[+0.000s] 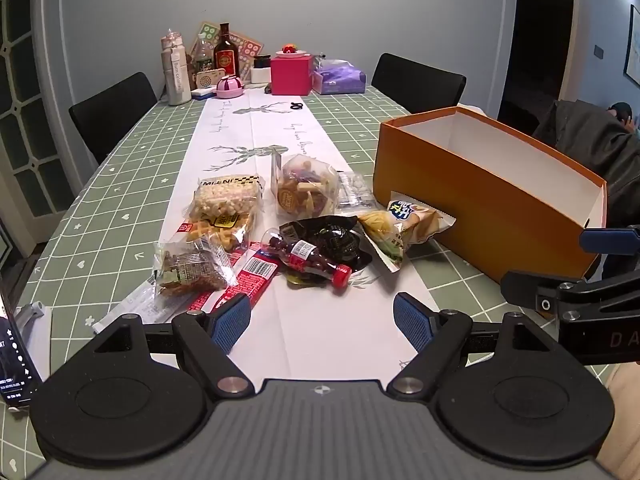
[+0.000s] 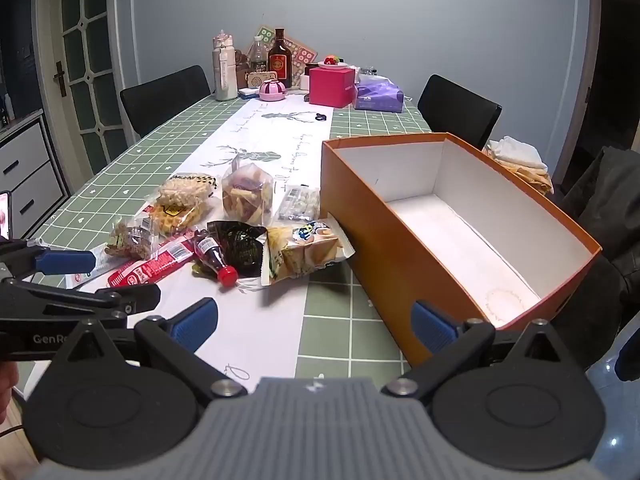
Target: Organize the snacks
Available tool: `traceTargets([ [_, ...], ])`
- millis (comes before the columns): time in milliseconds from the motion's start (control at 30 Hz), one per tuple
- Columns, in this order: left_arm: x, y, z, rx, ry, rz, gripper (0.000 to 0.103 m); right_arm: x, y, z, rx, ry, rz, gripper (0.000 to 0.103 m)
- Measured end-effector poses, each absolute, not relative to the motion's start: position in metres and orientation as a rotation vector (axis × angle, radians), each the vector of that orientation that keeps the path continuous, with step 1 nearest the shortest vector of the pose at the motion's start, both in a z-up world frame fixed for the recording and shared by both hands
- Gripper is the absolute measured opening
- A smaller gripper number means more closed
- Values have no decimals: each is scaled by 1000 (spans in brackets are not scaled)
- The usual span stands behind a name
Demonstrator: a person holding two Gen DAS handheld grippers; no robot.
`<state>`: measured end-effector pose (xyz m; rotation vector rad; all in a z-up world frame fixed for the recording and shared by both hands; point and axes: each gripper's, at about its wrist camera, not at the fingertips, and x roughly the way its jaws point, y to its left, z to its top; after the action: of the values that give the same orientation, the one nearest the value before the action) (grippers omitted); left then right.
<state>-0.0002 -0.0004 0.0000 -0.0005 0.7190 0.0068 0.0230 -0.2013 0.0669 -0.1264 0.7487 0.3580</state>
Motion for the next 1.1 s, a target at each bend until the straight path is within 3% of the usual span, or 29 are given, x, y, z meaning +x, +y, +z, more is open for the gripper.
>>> traceTargets([
  [1100, -1, 3, -5, -28, 745, 19, 94, 22, -197, 63, -134, 771, 372, 100],
])
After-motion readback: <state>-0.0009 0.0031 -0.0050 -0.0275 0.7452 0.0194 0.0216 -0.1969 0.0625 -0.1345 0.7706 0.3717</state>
